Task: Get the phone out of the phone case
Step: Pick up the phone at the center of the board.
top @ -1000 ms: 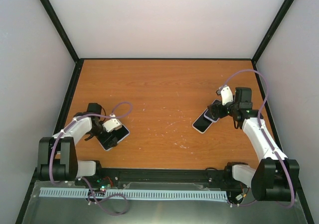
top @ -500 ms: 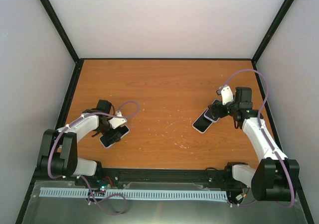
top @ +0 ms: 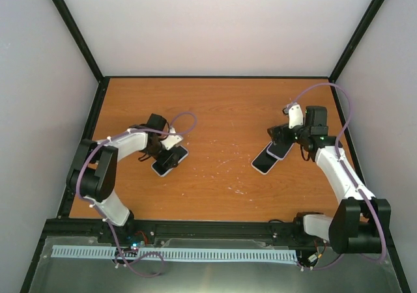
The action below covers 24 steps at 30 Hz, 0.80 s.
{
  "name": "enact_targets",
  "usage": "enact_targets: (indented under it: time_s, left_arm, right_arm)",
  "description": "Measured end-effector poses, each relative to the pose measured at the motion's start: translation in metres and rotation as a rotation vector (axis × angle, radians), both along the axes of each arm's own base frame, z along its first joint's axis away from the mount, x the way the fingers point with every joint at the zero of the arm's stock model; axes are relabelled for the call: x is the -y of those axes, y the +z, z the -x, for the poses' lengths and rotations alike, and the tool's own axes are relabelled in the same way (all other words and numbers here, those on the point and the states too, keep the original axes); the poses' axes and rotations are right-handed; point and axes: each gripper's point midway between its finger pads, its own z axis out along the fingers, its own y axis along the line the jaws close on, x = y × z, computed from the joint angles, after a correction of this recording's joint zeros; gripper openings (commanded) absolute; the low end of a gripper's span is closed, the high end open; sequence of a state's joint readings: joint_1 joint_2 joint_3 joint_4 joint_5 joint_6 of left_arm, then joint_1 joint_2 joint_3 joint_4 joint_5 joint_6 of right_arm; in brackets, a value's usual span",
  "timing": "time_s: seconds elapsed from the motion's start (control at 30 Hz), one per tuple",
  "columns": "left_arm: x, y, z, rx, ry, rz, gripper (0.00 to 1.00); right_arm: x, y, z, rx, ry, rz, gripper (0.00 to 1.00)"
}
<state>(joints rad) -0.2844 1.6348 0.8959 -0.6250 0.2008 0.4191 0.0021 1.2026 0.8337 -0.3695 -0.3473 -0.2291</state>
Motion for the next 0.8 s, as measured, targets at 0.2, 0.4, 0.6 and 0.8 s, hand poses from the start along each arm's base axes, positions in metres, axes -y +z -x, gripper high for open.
enact_targets:
  time_s: [0.2, 0.4, 0.6, 0.8]
  left_arm:
    - [0.034, 0.008, -0.033, 0.034, 0.020, 0.076, 0.65]
    - [0.057, 0.035, -0.068, 0.135, 0.056, 0.189, 0.66]
    - [0.065, 0.058, -0.080, 0.196, 0.096, 0.257, 0.66]
    - [0.068, 0.084, -0.086, 0.261, 0.117, 0.301, 0.66]
  right_arm:
    - [-0.031, -0.006, -0.006, -0.041, 0.025, -0.080, 1.00]
    - [-0.077, -0.010, -0.021, -0.104, 0.070, -0.188, 1.00]
    - [-0.138, -0.014, -0.044, -0.192, 0.148, -0.312, 1.00]
    - [-0.201, -0.010, -0.059, -0.269, 0.246, -0.440, 1.00]
